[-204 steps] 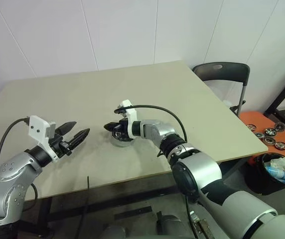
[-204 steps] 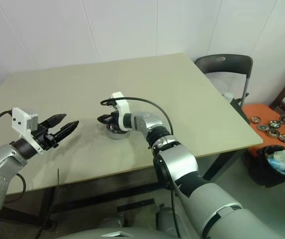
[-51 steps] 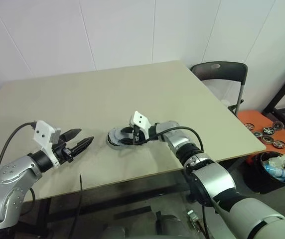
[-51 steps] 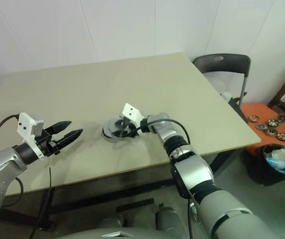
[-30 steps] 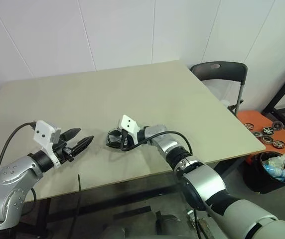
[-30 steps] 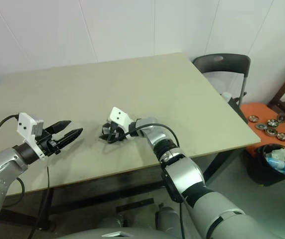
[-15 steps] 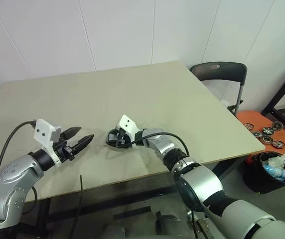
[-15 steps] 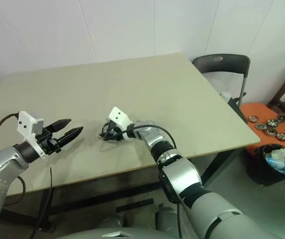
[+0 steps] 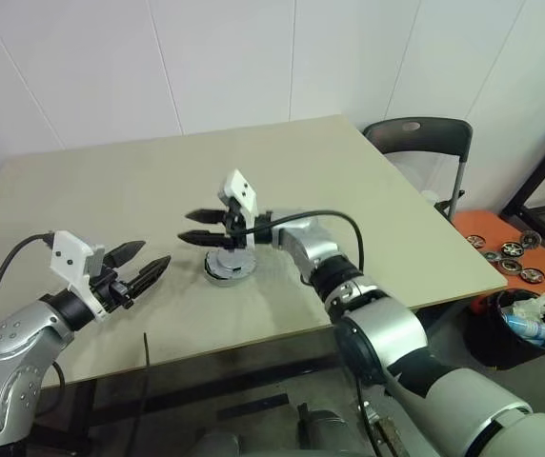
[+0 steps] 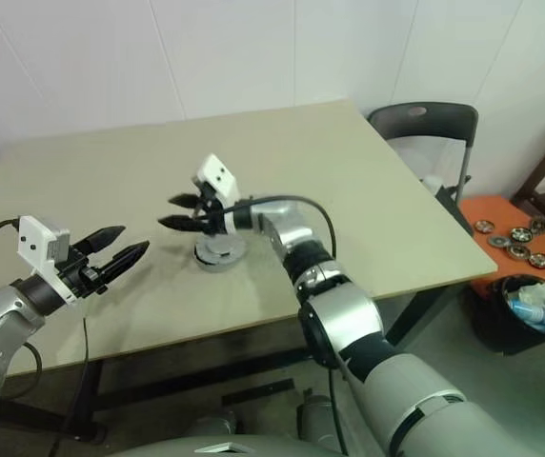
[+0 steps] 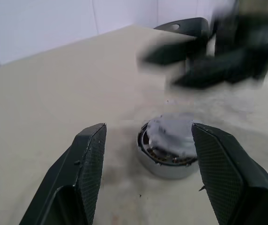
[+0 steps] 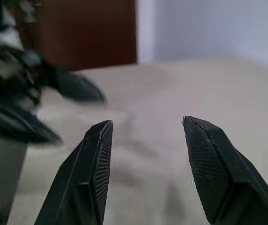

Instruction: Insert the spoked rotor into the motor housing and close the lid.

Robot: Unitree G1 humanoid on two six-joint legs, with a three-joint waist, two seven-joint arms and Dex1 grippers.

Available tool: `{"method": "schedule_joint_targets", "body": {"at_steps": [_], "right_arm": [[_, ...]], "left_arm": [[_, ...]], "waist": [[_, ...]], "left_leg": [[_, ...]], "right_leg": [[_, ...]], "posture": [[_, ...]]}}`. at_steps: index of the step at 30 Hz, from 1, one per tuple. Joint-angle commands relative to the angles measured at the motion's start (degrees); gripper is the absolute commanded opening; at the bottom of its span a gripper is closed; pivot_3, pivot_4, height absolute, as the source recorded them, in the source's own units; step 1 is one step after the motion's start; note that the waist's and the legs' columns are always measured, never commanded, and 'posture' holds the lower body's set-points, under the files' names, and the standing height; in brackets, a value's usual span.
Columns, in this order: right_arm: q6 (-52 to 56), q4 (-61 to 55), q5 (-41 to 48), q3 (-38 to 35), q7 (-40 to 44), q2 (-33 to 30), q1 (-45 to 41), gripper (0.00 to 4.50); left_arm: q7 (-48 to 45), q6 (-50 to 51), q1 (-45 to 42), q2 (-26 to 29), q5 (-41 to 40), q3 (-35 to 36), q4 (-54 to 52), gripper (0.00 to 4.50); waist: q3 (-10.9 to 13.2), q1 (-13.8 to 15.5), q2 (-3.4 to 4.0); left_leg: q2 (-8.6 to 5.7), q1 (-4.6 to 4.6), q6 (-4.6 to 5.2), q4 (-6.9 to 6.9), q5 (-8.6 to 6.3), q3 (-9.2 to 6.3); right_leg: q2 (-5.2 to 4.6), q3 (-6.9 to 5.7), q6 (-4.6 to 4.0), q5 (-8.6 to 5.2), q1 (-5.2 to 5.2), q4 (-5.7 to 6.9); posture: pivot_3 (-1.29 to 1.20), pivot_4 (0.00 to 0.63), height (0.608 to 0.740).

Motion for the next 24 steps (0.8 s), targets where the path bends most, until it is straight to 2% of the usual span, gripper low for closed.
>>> {"method": "schedule_joint_targets", "body": {"at_steps": [1, 5, 11, 15, 18, 24], "right_arm": [[-5.7, 1.4, -3.9, 2.9, 0.1, -1.6, -0.3, 2.49], [-7.6, 2.1, -6.2, 4.0, -3.9, -2.3, -0.4, 2.49], [-6.1, -5.1, -7.4, 5.8, -4.7, -4.0, 5.1, 2.49], [-1.3, -15.9, -7.9, 10.2, 0.9, -7.0, 12.2, 3.38], [1.7, -18.9, -8.5, 10.3, -3.1, -8.2, 14.6, 4.44], [4.7, -17.3, -8.2, 8.5, -10.5, -8.6, 15.4, 4.48]], "left_arm": [[1.3, -2.1, 1.9, -0.4, 0.7, 3.6, -3.1, 3.1], [2.9, -3.5, 4.7, -1.3, 2.2, 5.8, -4.3, 3.1], [2.1, -3.3, 9.2, -1.2, 0.9, 8.7, -7.2, 3.1], [-0.1, -3.2, 10.8, -0.2, 0.6, 9.3, -6.6, 3.1], [-2.5, -3.5, 11.7, 0.5, 0.1, 9.6, -5.3, 3.1], [-3.3, -3.0, 8.5, 1.4, 0.7, 7.7, -3.5, 3.1]], "waist": [[0.0, 0.0, 0.01], [0.0, 0.0, 0.0], [0.0, 0.0, 0.0], [0.0, 0.2, 0.0], [0.0, 0.0, 0.02], [0.0, 0.1, 0.02]], "left_leg": [[0.0, -0.01, 0.0, 0.01, 0.0, 0.01], [-0.04, -0.04, 0.0, 0.06, 0.0, 0.06], [0.01, -0.04, 0.0, -0.01, 0.0, 0.04], [0.0, -0.06, 0.0, 0.07, 0.0, 0.03], [-0.01, -0.04, 0.0, 0.1, 0.0, 0.06], [0.08, 0.01, 0.0, 0.09, 0.0, 0.05]], "right_leg": [[-0.01, 0.0, 0.0, 0.0, 0.02, -0.03], [-0.06, 0.04, -0.03, -0.01, 0.01, -0.06], [-0.02, 0.04, -0.03, -0.01, -0.02, -0.06], [-0.03, 0.03, -0.05, -0.03, 0.03, -0.07], [-0.03, 0.04, -0.06, -0.11, 0.06, -0.06], [0.09, 0.03, -0.14, -0.16, 0.04, -0.02]], "posture": [[0.0, 0.0, 0.74], [0.0, 0.0, 0.74], [0.0, 0.0, 0.74], [0.0, 0.0, 0.74], [0.0, 0.0, 0.74], [0.0, 0.0, 0.74]]}}
